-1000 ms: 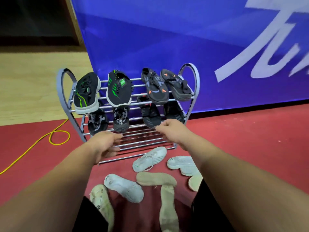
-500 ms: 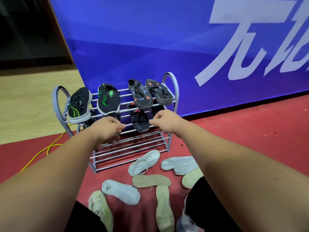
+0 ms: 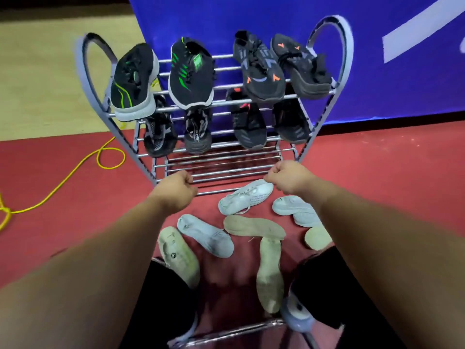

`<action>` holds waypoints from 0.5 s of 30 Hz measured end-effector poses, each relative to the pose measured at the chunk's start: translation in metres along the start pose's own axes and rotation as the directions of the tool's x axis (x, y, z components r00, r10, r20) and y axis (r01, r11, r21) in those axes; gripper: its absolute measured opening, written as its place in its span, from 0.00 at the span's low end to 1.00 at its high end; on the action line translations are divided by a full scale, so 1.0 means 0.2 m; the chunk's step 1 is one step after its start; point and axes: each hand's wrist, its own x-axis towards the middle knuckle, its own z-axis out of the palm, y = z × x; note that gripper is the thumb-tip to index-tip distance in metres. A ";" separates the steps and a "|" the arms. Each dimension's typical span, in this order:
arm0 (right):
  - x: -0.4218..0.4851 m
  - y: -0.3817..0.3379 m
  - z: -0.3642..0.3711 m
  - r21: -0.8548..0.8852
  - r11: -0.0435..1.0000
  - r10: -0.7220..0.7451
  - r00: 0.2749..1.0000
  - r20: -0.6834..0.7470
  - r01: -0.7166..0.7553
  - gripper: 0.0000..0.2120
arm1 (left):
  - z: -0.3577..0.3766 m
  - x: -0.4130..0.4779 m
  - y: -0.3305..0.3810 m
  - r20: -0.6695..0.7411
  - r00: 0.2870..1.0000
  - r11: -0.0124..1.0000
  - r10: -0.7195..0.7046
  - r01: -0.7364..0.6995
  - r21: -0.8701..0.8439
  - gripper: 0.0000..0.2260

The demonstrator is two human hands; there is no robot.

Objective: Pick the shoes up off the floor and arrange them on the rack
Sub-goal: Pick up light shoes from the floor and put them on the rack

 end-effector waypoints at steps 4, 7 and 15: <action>0.17 0.23 0.18 0.048 0.990 0.133 0.990 0.035 -0.135 0.15 | 0.24 0.18 -0.08 0.087 0.991 0.993 -0.100 0.093 0.076 0.20; 0.26 0.40 0.30 0.111 0.959 0.255 0.964 0.070 -0.262 0.09 | 0.42 0.30 -0.06 0.169 0.980 0.993 -0.108 0.099 0.058 0.23; 0.29 0.87 0.54 0.352 0.786 0.481 0.860 0.170 -0.509 0.03 | 0.96 0.45 -0.07 0.344 0.924 0.984 -0.168 0.176 0.009 0.16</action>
